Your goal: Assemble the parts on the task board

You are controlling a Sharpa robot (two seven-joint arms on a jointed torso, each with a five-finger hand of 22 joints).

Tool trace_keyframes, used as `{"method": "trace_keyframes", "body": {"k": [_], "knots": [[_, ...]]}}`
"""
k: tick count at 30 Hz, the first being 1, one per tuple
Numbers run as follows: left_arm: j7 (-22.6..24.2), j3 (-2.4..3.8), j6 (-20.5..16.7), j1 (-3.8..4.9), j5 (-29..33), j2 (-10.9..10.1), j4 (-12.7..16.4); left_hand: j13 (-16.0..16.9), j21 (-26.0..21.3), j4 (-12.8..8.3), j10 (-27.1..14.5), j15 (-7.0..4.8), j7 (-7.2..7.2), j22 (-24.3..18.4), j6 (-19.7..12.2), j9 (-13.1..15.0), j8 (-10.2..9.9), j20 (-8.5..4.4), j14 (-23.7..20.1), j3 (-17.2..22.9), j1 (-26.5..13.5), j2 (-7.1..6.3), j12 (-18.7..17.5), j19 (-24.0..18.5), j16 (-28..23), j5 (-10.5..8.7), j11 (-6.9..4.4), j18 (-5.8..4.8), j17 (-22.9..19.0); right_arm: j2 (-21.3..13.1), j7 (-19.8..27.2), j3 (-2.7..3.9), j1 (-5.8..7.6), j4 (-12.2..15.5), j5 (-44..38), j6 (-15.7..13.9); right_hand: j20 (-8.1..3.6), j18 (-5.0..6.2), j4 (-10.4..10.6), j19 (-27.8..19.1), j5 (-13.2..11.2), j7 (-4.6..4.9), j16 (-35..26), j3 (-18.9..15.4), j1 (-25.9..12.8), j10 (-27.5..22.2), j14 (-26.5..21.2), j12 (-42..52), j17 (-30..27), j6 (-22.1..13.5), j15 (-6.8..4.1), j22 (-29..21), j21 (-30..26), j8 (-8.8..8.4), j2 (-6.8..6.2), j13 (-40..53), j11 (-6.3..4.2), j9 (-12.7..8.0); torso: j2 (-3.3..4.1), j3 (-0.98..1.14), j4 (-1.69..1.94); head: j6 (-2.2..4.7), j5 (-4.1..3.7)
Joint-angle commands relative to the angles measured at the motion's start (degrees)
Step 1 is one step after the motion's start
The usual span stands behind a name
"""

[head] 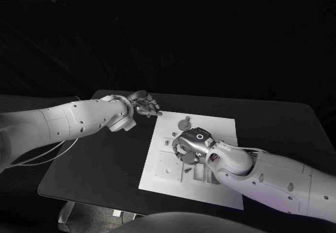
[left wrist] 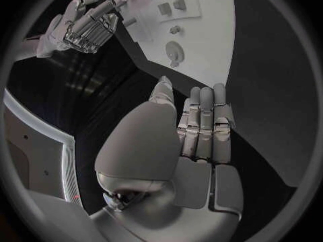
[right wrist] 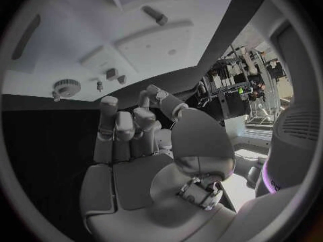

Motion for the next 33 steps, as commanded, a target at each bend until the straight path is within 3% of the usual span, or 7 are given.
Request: {"method": "trace_keyframes", "body": {"k": [1,11,14,17,21,28,33], "knots": [[0.6,0.05,-0.1,0.04,0.1,0.0,0.2,0.0,-0.2,-0.1,-0.2,0.16,0.08,-0.1,0.5,-0.1,0.3,0.05,0.0,0.4,0.6,0.04,0.2,0.1,-0.2,0.34,-0.29,1.02,-0.1,-0.4,-0.8,0.01,-0.04,-0.2,-1.5,-0.1,0.11,0.4,0.0,0.5,-0.2,0.02,-0.4,-0.3,0.4,0.4,0.5,-0.3,-0.1,0.4,-0.05,-0.1,0.2,-0.16,-0.17,-0.1,0.11,0.0,-0.02,-0.04,0.01,-0.06,-0.11],[0.6,0.05,-0.1,0.04,0.1,0.0,0.2,0.0,-0.2,-0.1,-0.2,0.17,0.07,-0.1,0.5,-0.1,0.3,0.06,0.0,0.4,0.7,0.05,0.2,0.1,-0.2,0.34,-0.29,1.01,-0.1,-2.2,-0.7,0.01,-0.01,1.4,1.4,3.4,0.16,0.4,0.1,0.5,-0.2,-0.07,-0.6,-0.4,0.0,0.6,0.7,-0.6,-0.2,0.5,-0.04,-0.1,0.1,-0.4,-1.07,-0.2,0.04,-0.1,-0.02,-0.02,0.01,-0.08,-0.11],[0.6,0.05,-0.1,0.04,0.1,0.0,0.3,0.0,-0.2,-0.1,-0.2,0.17,0.07,-0.1,0.5,-0.1,0.3,0.06,0.0,0.4,0.7,0.04,0.2,0.0,-0.2,0.34,-0.29,1.01,-0.1,-3.0,-0.4,0.01,0.03,2.3,2.0,6.7,0.32,0.4,0.3,0.3,-1.7,0.35,-0.9,-0.8,-1.2,0.2,0.4,-1.0,-0.3,-0.4,0.08,-0.2,-0.1,-1.38,-3.34,-0.2,0.46,-0.7,-0.03,-0.02,-0.07,-0.05,-0.1],[0.6,0.05,0.0,0.04,0.1,-0.1,0.3,0.0,-0.2,0.0,-0.2,0.17,0.07,-0.1,0.5,-0.1,0.3,0.06,0.0,0.4,0.7,0.02,0.2,0.0,-0.1,0.33,-0.29,1.0,-0.1,-3.5,-0.4,0.01,0.05,3.1,2.0,9.4,0.52,0.4,0.7,-0.2,-6.2,0.87,-1.1,-0.6,-1.9,-0.9,-0.3,-1.5,-0.1,-1.1,0.49,-0.3,-0.6,-2.3,-5.57,-0.1,0.97,-1.3,-0.04,-0.01,-0.04,-0.1,-0.08],[0.6,0.05,0.0,0.04,0.1,-0.1,0.4,0.0,-0.2,0.0,-0.2,0.17,0.08,-0.1,0.5,-0.1,0.3,0.07,0.0,0.4,0.6,0.0,0.2,0.0,-0.1,0.32,-0.29,1.0,-0.1,-3.9,-0.5,0.01,0.05,3.9,1.4,13.1,0.91,0.4,1.0,-0.9,-7.5,1.41,-1.3,-0.7,-2.8,-2.3,-1.2,-2.1,0.1,-2.2,0.99,-0.4,-1.0,-3.08,-7.32,0.0,1.5,-1.6,-0.01,0.03,-0.04,-0.13,-0.04],[0.6,0.04,0.1,0.04,0.1,-0.2,0.6,0.0,-0.2,0.0,-0.2,0.18,0.08,-0.1,0.5,-0.1,0.3,0.07,0.0,0.4,0.6,-0.03,0.2,0.0,-0.1,0.31,-0.28,0.99,-0.1,-4.2,0.7,0.0,0.04,4.2,0.2,16.9,1.49,0.4,0.1,-2.5,-6.9,2.22,-1.0,-3.5,-3.1,-4.4,-2.9,-2.6,0.6,-3.6,1.8,0.0,-1.2,-3.9,-7.41,0.4,2.3,-1.6,0.0,0.01,-0.06,-0.2,-0.02],[0.6,0.04,0.3,0.03,0.1,0.1,0.4,0.0,-0.2,0.0,-0.2,0.18,0.09,-0.1,0.5,-0.1,0.3,0.07,0.0,0.4,0.6,-0.03,0.2,0.0,-0.1,0.31,-0.28,0.99,-0.1,-3.7,1.4,0.0,0.03,3.5,-0.2,17.6,1.57,0.4,0.0,-2.8,-6.3,2.35,-0.8,-3.9,-1.7,-4.7,-3.2,-2.5,0.8,-3.8,1.96,0.2,-1.2,-4.07,-6.88,0.6,2.44,-1.6,0.02,0.04,-0.04,-0.28,-0.03]]}}
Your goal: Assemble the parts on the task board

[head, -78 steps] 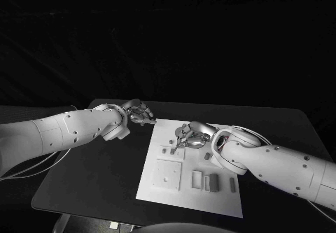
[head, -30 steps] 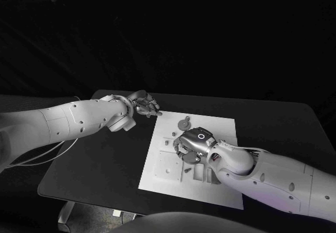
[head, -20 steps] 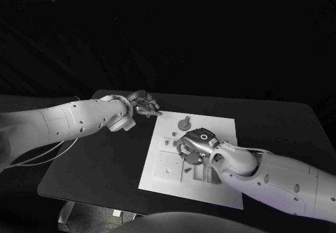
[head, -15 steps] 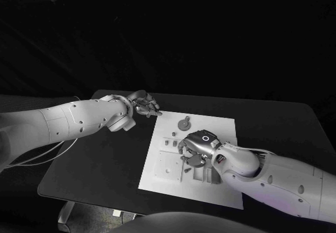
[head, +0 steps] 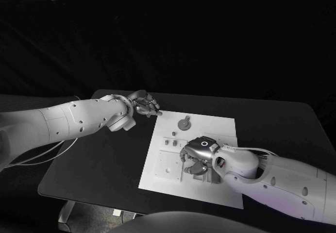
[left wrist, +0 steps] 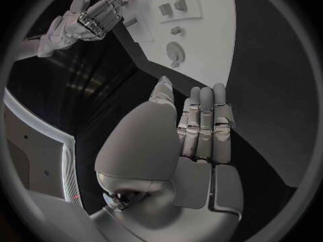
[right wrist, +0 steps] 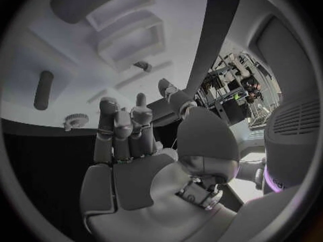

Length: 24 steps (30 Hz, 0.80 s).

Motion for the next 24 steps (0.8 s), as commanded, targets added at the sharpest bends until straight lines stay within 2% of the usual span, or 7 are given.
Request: {"method": "trace_keyframes", "body": {"k": [1,12,24], "knots": [[0.6,0.05,0.3,0.03,0.1,0.3,0.0,0.0,-0.2,0.0,-0.2,0.18,-0.05,-0.1,0.3,-0.1,0.3,0.06,0.0,0.4,0.6,-0.03,0.2,0.0,-0.1,0.32,-0.28,0.58,-0.1,0.3,1.5,0.0,-0.02,-0.5,-1.4,4.1,0.04,0.87,0.1,-0.4,0.3,0.11,0.3,-0.4,0.8,-0.4,-0.4,-0.3,0.1,-0.5,-0.02,0.2,-0.3,-0.3,0.19,0.1,-0.01,-0.1,0.04,0.03,0.03,-0.05,0.0],[0.8,0.05,0.3,0.03,0.1,0.5,0.0,0.0,-0.2,0.0,-0.2,0.19,-0.05,-0.1,0.3,-0.1,0.3,0.05,0.0,0.4,0.6,-0.02,0.2,0.0,-0.2,0.32,-0.28,0.57,-0.1,1.8,1.8,0.0,-0.57,-2.9,-2.4,4.3,0.25,0.87,0.0,-1.0,0.8,0.32,0.3,-1.1,2.4,-1.0,-0.9,-0.4,0.2,-0.8,0.19,0.3,-0.4,-0.65,1.07,0.2,0.21,-0.2,0.03,0.0,0.08,-0.27,-0.12],[0.8,0.05,0.4,0.03,0.1,0.6,0.1,0.0,-0.2,-0.1,-0.2,0.19,-0.04,-0.1,0.3,-0.1,0.3,0.05,0.0,0.4,0.7,-0.01,0.2,0.0,-0.2,0.34,-0.27,0.57,-0.1,2.2,2.2,0.0,-1.31,-3.4,-2.5,6.3,0.36,0.87,0.0,-1.1,1.0,0.27,0.5,-1.4,3.3,-0.9,-1.0,-0.3,0.2,-0.6,0.23,0.4,-0.4,-0.64,1.92,0.4,0.18,-0.2,0.0,-0.03,0.07,-0.5,-0.09]]}}
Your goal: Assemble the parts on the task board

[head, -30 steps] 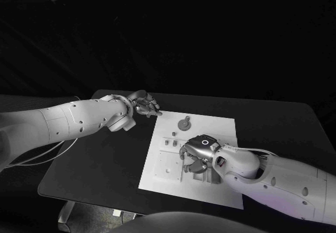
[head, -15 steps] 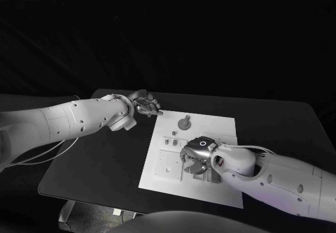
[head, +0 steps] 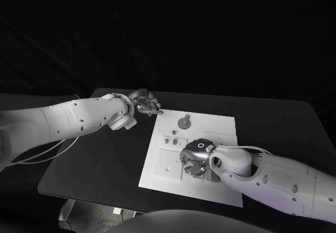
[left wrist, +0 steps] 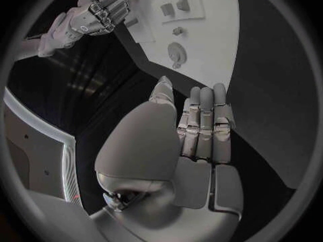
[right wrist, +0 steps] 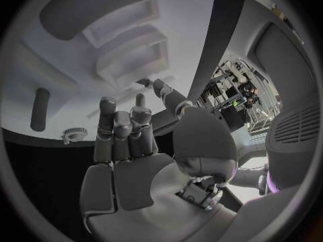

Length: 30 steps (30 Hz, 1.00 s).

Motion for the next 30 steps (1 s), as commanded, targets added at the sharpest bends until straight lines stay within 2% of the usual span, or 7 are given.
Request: {"method": "trace_keyframes", "body": {"k": [1,20,30], "knots": [[0.7,0.05,0.3,0.04,0.1,0.1,0.1,0.0,-0.2,-0.1,-0.2,0.19,-0.02,-0.1,0.3,-0.1,0.3,0.05,0.0,0.4,0.7,-0.01,0.2,0.0,-0.2,0.34,-0.27,0.99,-0.1,0.1,0.8,-0.01,-0.18,0.1,-1.1,2.2,0.06,0.36,0.0,-0.4,0.3,0.05,0.2,-0.5,0.6,-0.2,-0.2,-0.1,0.1,0.0,-0.06,0.4,-0.1,-0.18,-0.01,0.1,-0.13,-0.1,-0.02,-0.02,0.0,-0.05,0.04],[0.6,0.05,0.3,0.04,0.1,0.1,0.2,0.0,-0.1,-0.1,-0.2,0.18,-0.04,-0.1,0.3,-0.1,0.3,0.03,0.0,0.6,1.0,0.17,0.2,0.0,-0.1,0.36,-0.28,1.0,-0.1,0.5,0.7,0.0,-0.87,-1.0,-2.3,3.2,-0.01,0.36,-0.1,-0.3,0.7,-0.19,0.5,-0.9,3.1,0.6,0.0,0.2,0.1,0.4,-0.31,0.6,0.1,-0.43,2.1,0.2,-0.41,-0.6,-0.02,0.02,-0.03,-0.25,0.08],[0.6,0.05,0.3,0.04,0.1,0.1,0.3,0.0,-0.1,-0.1,-0.2,0.18,-0.04,-0.1,0.3,-0.1,0.3,0.04,0.0,0.7,1.1,0.24,0.2,0.0,-0.1,0.35,-0.29,1.0,-0.1,0.8,0.6,0.0,-1.26,-1.8,-2.6,2.2,-0.01,0.36,-0.1,-0.4,1.0,-0.17,0.6,-0.8,4.0,0.7,0.1,0.2,0.1,0.6,-0.28,0.6,0.2,-0.62,3.26,0.1,-0.39,-1.1,-0.01,0.02,-0.02,-0.29,0.04]]}}
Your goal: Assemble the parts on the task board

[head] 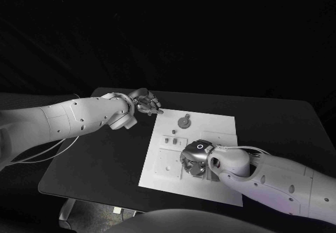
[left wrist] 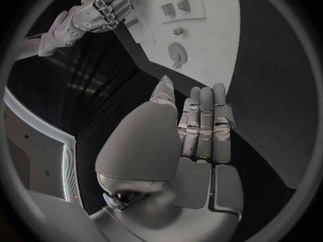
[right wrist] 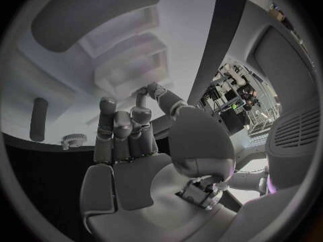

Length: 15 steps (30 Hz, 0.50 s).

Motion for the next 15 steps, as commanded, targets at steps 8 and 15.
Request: {"method": "trace_keyframes", "body": {"k": [8,15], "knots": [[0.6,0.05,0.4,0.04,0.1,0.1,0.3,0.0,-0.1,-0.1,-0.2,0.18,0.13,-0.1,0.3,-0.1,0.3,0.04,0.0,0.4,0.5,0.04,0.2,0.0,-0.1,0.34,-0.29,0.56,-0.1,0.3,0.2,-0.24,-0.45,-0.4,-1.4,1.2,0.04,0.41,0.0,-0.1,0.1,0.02,0.5,-0.3,-0.1,0.8,0.5,0.3,0.0,1.0,-0.48,0.7,0.3,-0.15,1.36,-0.1,-0.23,-1.1,0.0,-0.03,0.0,0.04,-0.19],[0.6,0.05,0.4,0.04,0.1,0.1,0.4,0.0,-0.1,-0.1,-0.2,0.18,0.14,-0.1,0.3,-0.1,0.3,0.04,0.0,0.4,0.5,0.05,0.2,0.0,-0.1,0.34,-0.29,0.56,-0.1,0.1,0.2,-0.24,-0.46,-0.4,-1.0,1.7,0.08,0.41,-0.1,-0.2,4.6,-0.02,0.5,0.0,-1.0,1.0,0.6,0.1,-0.1,1.3,-0.56,0.7,0.4,-0.28,5.01,-0.2,-0.3,-1.7,-0.01,-0.03,0.0,0.04,-0.18]]}}
